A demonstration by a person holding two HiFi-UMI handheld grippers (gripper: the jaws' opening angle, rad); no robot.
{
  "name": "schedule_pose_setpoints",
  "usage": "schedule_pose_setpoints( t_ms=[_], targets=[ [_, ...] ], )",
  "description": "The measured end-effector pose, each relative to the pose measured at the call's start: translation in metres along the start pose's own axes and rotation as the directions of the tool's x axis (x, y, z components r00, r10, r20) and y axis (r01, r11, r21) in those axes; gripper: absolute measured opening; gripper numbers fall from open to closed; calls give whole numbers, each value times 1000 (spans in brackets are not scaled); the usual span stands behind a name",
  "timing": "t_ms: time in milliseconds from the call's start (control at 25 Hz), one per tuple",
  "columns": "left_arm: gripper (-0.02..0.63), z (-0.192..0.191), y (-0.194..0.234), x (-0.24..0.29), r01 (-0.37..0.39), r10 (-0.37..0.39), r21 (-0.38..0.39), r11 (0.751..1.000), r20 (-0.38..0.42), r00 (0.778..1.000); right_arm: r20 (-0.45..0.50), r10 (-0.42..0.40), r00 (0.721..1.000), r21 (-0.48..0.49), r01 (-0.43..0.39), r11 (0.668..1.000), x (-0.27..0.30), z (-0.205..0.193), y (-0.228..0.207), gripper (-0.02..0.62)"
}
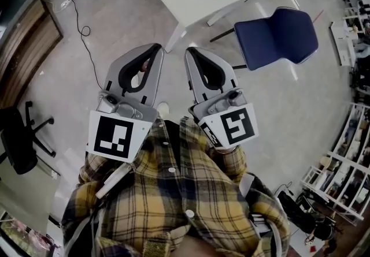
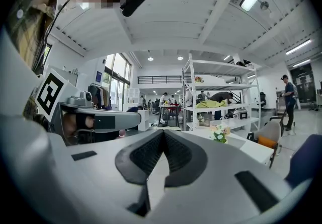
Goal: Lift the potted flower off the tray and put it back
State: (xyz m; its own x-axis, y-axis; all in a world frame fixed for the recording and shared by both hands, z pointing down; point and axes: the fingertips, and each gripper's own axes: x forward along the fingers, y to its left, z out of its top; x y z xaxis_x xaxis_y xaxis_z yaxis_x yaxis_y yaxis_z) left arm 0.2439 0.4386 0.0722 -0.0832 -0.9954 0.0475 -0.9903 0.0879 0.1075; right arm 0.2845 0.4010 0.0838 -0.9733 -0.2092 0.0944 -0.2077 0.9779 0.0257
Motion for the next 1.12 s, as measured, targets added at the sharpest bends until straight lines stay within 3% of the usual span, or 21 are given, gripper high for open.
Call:
schedule_pose_setpoints(
  t_ms=[560, 880, 1120],
  targets=[
    [8, 20, 160, 40, 59, -59, 12, 998, -22, 998, -15, -123, 992, -19, 123, 992, 153, 20, -16, -2],
    [8, 19, 212, 54, 121, -121, 19, 992, -26, 992, -14, -189, 982, -13, 189, 982, 203, 15, -9, -2],
    [8, 16, 228, 69, 157, -156, 4, 988, -47, 987, -61, -229, 972, -16, 228, 973, 217, 9, -22, -2]
  ],
)
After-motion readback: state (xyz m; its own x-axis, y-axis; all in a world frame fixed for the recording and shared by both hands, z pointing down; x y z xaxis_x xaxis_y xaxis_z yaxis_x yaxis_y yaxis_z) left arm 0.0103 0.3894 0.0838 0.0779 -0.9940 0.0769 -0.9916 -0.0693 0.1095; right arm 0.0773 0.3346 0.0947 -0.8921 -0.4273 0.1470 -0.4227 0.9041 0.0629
